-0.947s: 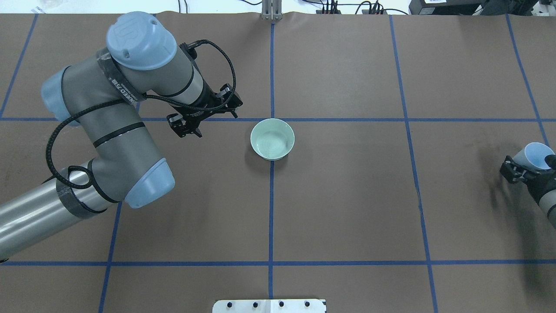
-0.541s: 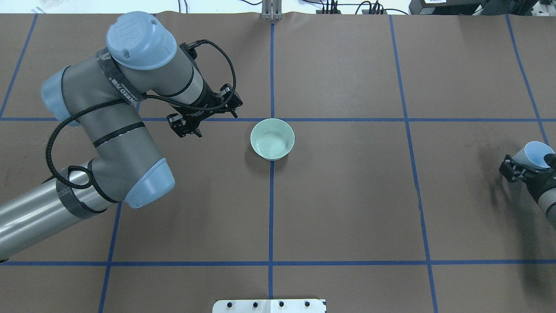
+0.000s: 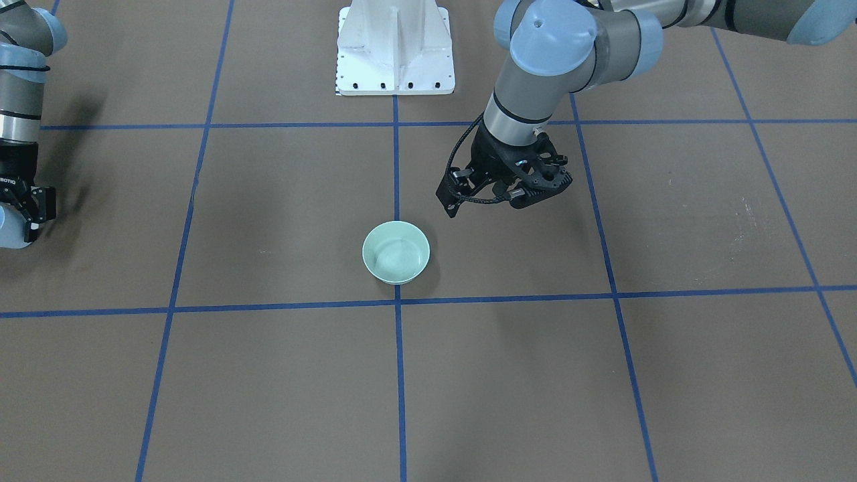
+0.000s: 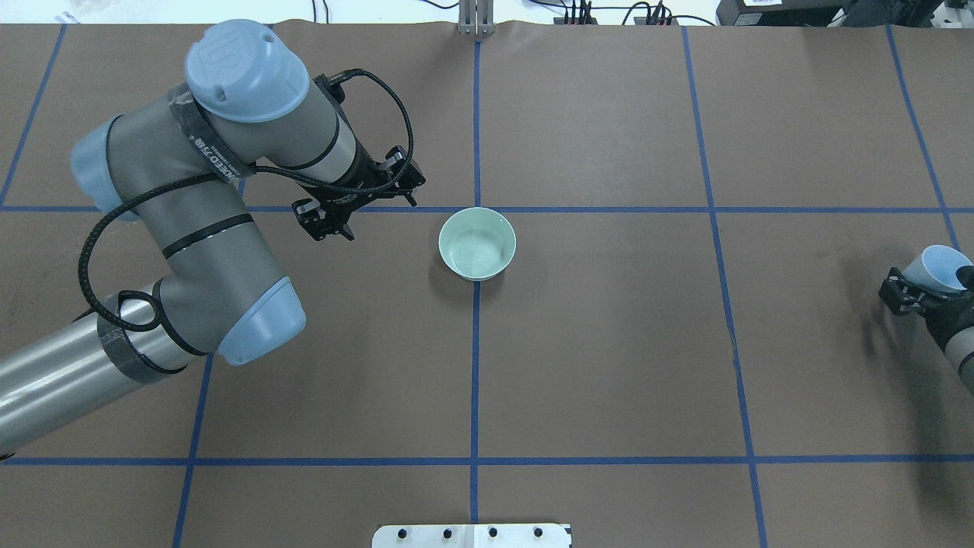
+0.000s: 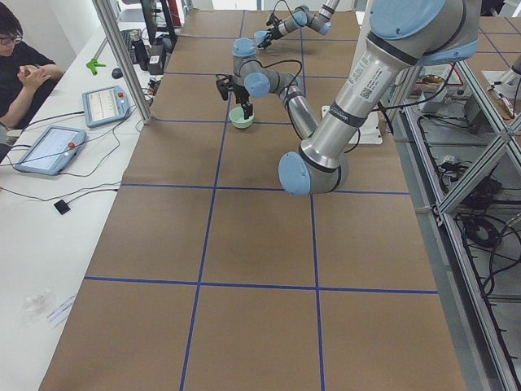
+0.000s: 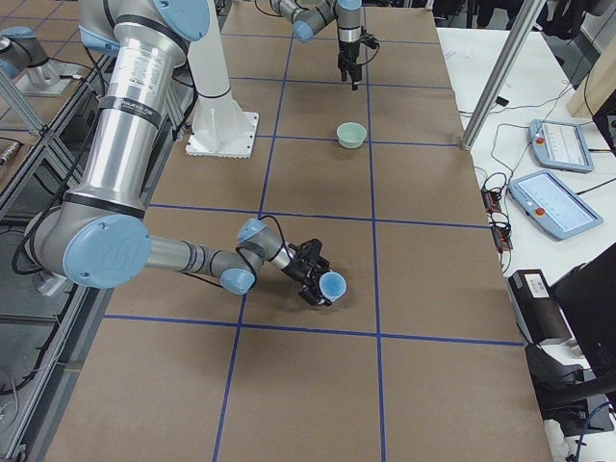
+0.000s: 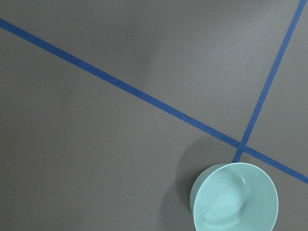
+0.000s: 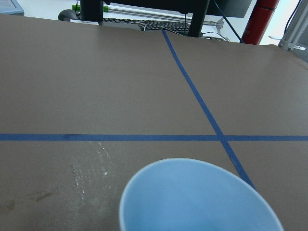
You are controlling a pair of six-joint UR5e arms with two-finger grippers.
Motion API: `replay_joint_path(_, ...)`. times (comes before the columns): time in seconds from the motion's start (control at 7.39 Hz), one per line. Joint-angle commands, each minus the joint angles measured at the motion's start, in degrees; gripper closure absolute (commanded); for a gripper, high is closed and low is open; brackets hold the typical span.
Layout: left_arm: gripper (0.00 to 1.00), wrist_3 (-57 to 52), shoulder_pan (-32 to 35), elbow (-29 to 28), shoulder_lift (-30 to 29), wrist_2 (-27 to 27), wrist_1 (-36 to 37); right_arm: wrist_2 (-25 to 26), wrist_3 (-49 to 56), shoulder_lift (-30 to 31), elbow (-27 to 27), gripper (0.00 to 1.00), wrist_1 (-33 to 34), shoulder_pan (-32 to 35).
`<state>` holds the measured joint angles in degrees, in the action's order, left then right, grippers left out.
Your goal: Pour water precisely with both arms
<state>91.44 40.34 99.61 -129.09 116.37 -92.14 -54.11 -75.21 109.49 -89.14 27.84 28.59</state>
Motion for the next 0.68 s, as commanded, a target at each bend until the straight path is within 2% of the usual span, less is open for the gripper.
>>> replay_joint_path(0.0,0.0,0.06,0.0,0.23,0.07,0.0,0.03,-0.12,-0.29,-0.07,0.02,0.83,-0.15,0.76)
replay_joint_path(0.14,0.0,0.06,0.0,0.23,0.07,0.0,0.03,-0.64,0.4,0.02,-0.24,1.0,-0.24,2.24)
replay_joint_path(0.41,0.0,0.06,0.09,0.32,0.07,0.09,0.03,-10.61,10.88,-1.2,-2.34,1.0,-0.42,11.08)
replay_joint_path(0.54,0.0,0.06,0.09,0.41,0.07,0.09,0.03,-12.84,16.44,-1.82,-3.05,1.0,-0.42,14.7)
